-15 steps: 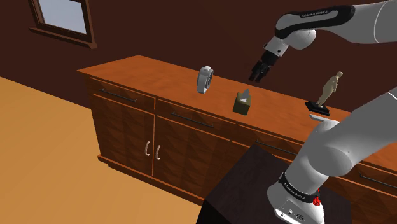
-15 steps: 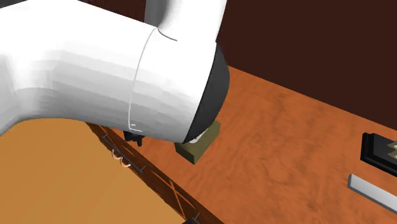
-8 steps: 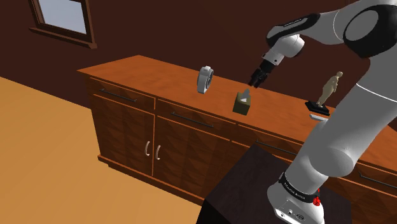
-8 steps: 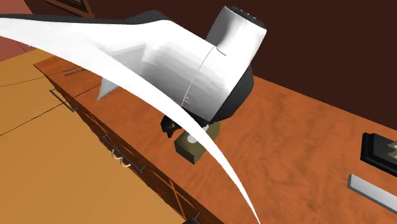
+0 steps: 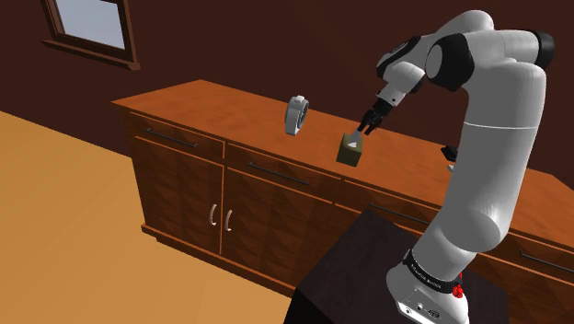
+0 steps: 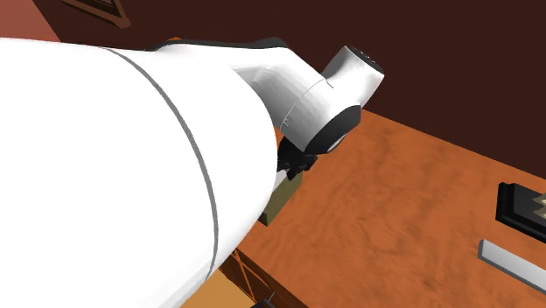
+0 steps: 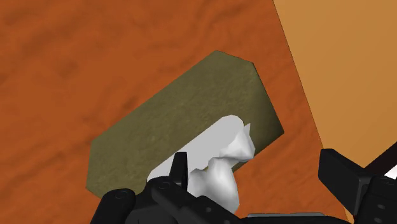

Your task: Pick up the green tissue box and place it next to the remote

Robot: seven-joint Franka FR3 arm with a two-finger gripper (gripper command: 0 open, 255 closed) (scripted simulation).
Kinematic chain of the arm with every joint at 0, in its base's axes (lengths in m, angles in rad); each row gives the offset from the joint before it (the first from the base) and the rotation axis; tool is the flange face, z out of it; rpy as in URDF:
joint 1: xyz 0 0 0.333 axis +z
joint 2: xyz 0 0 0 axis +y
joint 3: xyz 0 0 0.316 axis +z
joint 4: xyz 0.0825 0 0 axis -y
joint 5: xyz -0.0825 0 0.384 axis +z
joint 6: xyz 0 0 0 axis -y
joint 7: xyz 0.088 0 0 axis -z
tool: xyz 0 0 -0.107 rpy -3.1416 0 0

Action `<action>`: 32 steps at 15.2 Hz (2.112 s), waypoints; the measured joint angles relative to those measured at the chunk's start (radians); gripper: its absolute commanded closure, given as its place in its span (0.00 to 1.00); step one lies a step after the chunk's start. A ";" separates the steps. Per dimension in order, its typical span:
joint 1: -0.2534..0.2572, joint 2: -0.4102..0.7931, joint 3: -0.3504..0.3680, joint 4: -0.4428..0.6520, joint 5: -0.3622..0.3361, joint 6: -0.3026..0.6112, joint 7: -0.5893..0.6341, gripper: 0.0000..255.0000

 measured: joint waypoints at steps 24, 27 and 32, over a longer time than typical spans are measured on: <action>0.001 0.034 0.023 -0.040 0.046 0.058 -0.029 1.00; 0.006 0.021 0.017 -0.031 0.031 0.043 -0.015 1.00; 0.019 -0.015 0.001 -0.006 -0.004 0.005 0.021 1.00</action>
